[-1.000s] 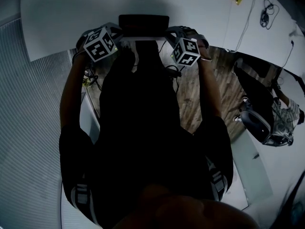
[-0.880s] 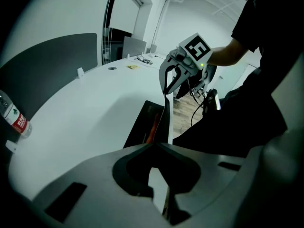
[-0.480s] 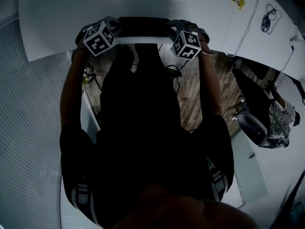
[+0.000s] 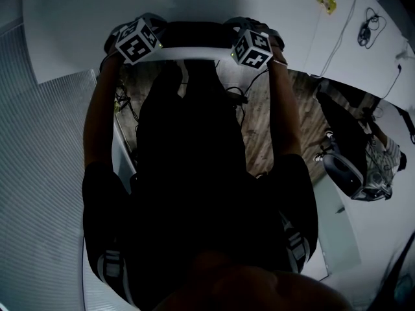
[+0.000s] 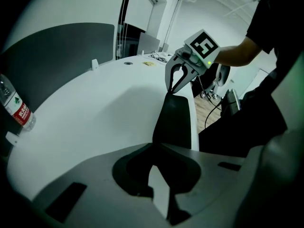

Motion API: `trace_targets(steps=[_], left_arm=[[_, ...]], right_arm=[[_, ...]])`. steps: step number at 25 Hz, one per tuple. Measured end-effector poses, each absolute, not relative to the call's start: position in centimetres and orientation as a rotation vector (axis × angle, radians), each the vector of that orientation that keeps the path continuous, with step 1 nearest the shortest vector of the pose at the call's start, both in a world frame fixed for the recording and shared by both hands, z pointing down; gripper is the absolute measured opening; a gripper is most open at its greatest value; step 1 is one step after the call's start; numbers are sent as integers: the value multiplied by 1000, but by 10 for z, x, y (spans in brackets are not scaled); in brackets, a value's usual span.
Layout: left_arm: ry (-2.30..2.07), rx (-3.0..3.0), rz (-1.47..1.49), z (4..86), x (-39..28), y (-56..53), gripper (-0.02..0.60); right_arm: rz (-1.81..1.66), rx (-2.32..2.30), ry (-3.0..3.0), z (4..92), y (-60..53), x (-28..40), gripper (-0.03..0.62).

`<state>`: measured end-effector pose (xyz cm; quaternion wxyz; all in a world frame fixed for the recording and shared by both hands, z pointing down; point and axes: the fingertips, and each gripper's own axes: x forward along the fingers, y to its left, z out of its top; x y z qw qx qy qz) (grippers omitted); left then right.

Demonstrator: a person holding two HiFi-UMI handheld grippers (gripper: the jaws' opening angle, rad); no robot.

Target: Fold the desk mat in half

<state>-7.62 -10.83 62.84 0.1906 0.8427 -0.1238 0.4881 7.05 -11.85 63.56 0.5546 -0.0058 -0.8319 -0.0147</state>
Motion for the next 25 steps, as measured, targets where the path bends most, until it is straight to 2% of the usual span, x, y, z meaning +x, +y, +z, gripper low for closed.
trace_targets(steps=[25], left_arm=[[-509,2291,1408,661,-84,-145,11]], right_arm=[[4,92,-1946,664,-155,64,8]])
